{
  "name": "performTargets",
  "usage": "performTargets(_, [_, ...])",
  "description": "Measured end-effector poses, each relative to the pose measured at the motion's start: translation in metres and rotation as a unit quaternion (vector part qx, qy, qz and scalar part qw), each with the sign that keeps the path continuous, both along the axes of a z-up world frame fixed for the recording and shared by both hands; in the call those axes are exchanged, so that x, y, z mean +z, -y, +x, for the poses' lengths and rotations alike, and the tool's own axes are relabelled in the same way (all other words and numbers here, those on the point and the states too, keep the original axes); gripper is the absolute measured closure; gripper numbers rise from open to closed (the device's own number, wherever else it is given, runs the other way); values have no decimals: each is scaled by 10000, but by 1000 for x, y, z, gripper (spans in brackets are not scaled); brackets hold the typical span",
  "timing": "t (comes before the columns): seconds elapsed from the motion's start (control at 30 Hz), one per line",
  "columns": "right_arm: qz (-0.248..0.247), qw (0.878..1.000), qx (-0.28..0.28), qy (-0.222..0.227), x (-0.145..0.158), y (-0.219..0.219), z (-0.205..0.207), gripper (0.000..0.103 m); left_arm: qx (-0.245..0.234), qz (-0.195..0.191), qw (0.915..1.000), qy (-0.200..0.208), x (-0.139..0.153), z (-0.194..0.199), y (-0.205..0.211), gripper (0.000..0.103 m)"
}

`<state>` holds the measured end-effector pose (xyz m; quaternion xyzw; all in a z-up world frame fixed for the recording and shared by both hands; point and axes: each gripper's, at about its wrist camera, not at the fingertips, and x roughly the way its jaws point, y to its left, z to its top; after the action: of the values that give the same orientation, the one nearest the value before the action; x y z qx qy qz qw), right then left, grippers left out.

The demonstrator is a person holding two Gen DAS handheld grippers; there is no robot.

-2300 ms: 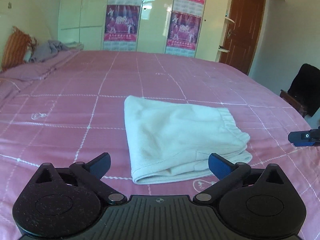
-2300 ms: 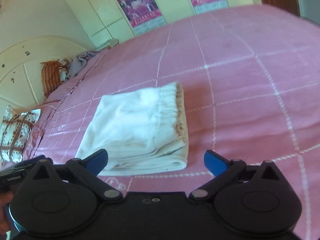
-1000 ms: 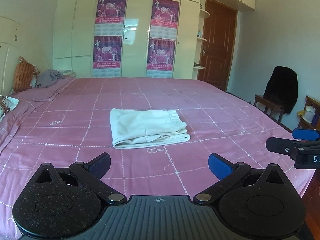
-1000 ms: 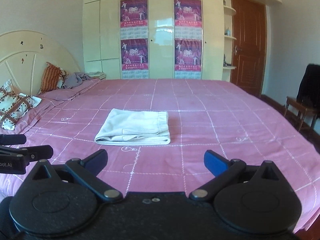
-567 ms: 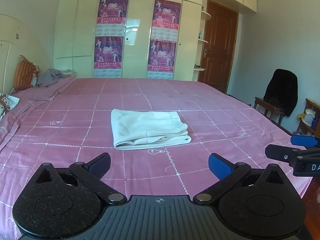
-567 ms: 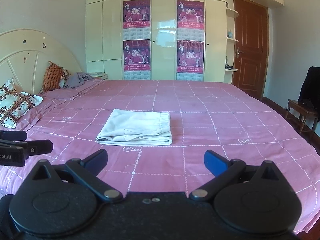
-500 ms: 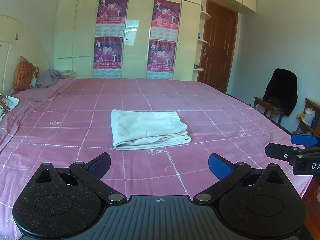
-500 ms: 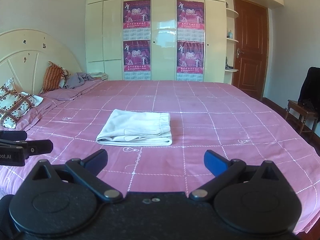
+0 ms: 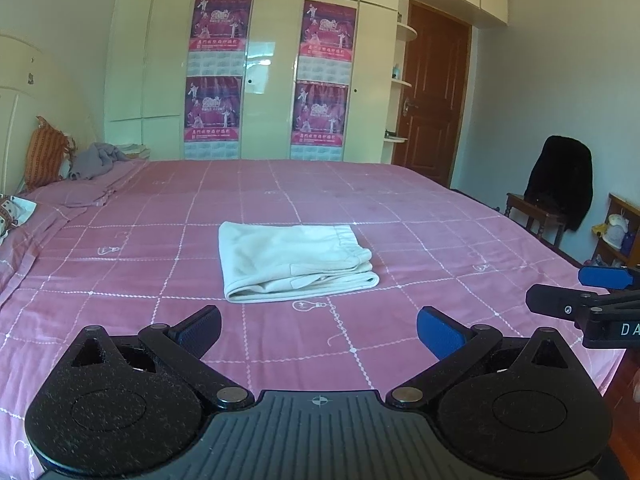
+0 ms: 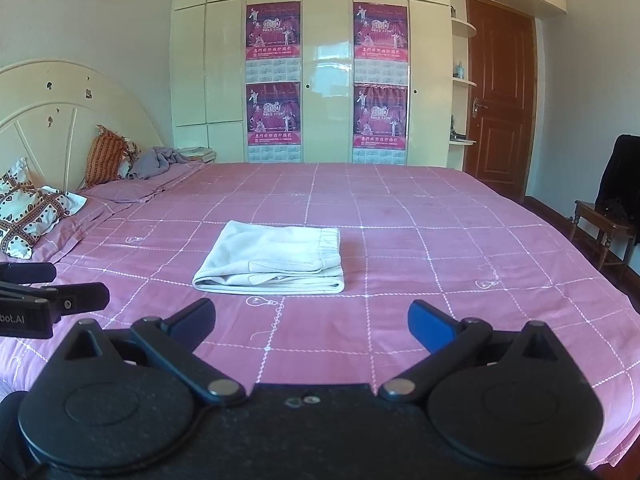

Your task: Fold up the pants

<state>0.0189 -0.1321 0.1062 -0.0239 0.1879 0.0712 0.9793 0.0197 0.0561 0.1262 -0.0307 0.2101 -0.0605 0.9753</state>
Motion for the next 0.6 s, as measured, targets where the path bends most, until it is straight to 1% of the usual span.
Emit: performTargets(0.6, [2, 10000, -9, 5, 1, 1, 0, 0, -45, 22, 10000, 26, 0, 0, 1, 0])
